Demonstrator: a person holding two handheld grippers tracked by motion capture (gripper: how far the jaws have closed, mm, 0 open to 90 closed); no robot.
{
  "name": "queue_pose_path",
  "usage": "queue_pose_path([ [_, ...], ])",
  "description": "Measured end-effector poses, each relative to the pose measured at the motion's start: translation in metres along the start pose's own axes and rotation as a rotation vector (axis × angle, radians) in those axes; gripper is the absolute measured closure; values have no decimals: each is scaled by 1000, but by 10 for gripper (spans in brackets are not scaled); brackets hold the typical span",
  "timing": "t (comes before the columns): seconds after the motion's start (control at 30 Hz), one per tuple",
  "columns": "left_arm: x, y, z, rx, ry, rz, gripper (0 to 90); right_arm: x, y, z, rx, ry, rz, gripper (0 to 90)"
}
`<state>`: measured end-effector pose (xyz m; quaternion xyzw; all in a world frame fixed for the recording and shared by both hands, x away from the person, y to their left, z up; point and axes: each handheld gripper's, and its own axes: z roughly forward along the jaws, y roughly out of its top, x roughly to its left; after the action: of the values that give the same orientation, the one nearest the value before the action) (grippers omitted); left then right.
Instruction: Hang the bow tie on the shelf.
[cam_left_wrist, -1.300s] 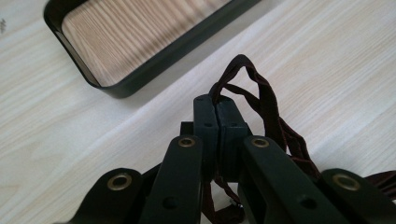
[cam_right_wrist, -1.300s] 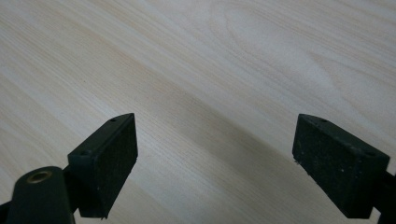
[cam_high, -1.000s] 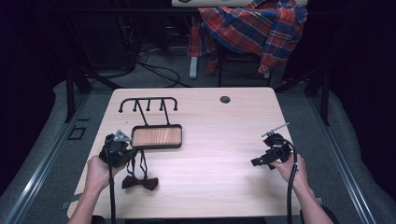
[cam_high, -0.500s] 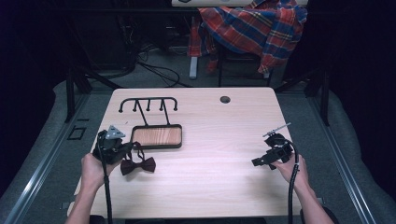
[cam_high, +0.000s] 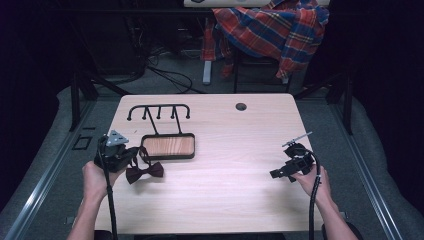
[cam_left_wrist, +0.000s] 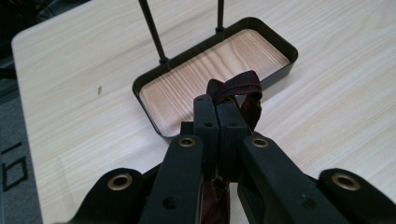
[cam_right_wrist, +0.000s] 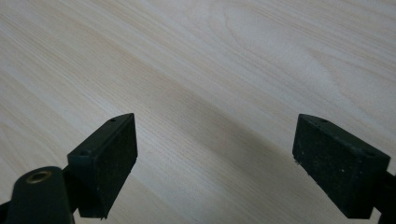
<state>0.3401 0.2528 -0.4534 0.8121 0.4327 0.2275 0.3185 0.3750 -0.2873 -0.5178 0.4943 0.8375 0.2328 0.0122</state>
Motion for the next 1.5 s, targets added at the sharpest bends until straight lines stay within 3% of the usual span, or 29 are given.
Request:
queue_pose_path([
  [0.17, 3, 2, -2, -8, 5, -3, 889, 2, 1, -5, -36, -6, -20, 133],
  [0.5, 6, 7, -3, -29, 10, 7, 889, 3, 1, -4, -42, -1, -15, 127],
  [0.87, 7, 11, -6, -54, 20, 7, 890, 2, 0, -2, -13, 9, -12, 125],
  [1.13, 10, 14, -11, -73, 24, 0, 890, 3, 0, -2, -22, 12, -6, 124],
  [1.5, 13, 23, -9, -67, 25, 14, 890, 2, 1, -2, -21, 13, -14, 124],
])
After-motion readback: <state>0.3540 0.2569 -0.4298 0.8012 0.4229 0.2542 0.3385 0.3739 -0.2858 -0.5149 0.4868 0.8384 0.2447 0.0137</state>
